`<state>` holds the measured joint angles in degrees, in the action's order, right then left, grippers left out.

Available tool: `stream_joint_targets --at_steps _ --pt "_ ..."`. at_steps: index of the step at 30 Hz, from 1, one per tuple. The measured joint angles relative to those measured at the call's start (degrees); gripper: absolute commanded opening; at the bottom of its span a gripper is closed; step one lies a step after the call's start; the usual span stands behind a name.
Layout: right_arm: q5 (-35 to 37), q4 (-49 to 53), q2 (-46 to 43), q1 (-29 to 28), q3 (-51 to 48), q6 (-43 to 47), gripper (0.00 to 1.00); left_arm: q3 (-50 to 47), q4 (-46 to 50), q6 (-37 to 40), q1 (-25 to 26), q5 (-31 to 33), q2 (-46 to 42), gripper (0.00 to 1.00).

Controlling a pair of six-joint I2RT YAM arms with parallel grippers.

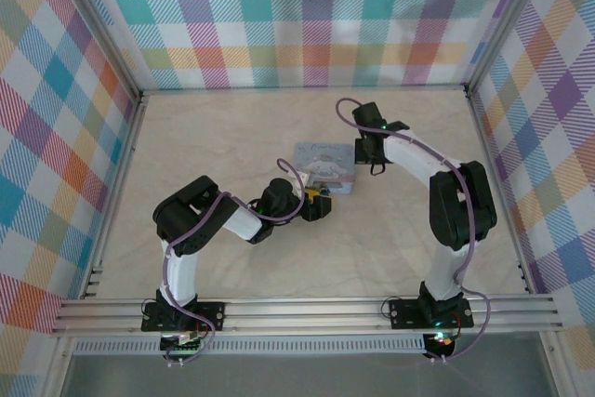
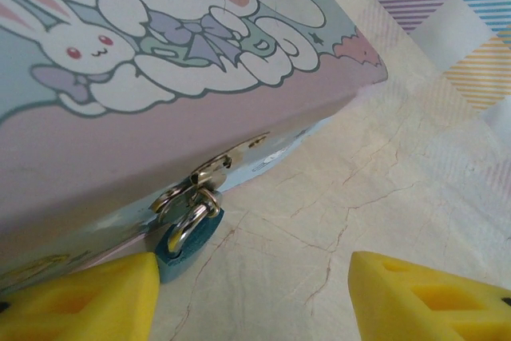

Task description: Unlock the padlock with the key

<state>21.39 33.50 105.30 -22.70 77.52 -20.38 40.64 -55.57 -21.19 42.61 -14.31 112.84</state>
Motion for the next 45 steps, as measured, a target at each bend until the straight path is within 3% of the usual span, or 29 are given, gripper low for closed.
stream_joint_targets --at_steps 18,26,29,32,40,45 --pt "-2.7 -4.0 1.8 -4.2 -1.7 -3.0 0.00 3.6 0.6 -1.9 -0.4 0.3 2.4 0.67" --pt "-4.3 -4.2 1.8 -4.9 -2.2 -3.1 0.00 2.2 -2.5 -5.6 -3.2 -1.5 3.0 0.49" --pt "-4.5 -4.3 1.8 -4.9 -2.4 -3.2 0.00 2.2 -3.0 -6.5 -3.8 -2.5 3.4 0.46" --pt "-4.6 -4.3 1.8 -4.9 -2.5 -3.2 0.00 2.2 -3.0 -6.7 -4.2 -3.1 3.7 0.47" --pt "-5.0 -4.7 1.8 -5.2 -2.5 -3.2 0.00 2.7 -3.3 -7.8 -4.2 -4.2 3.7 0.59" --pt "-5.2 -5.1 1.9 -5.2 -2.5 -3.6 0.00 3.1 -3.5 -8.2 -4.2 -4.3 4.0 0.57"
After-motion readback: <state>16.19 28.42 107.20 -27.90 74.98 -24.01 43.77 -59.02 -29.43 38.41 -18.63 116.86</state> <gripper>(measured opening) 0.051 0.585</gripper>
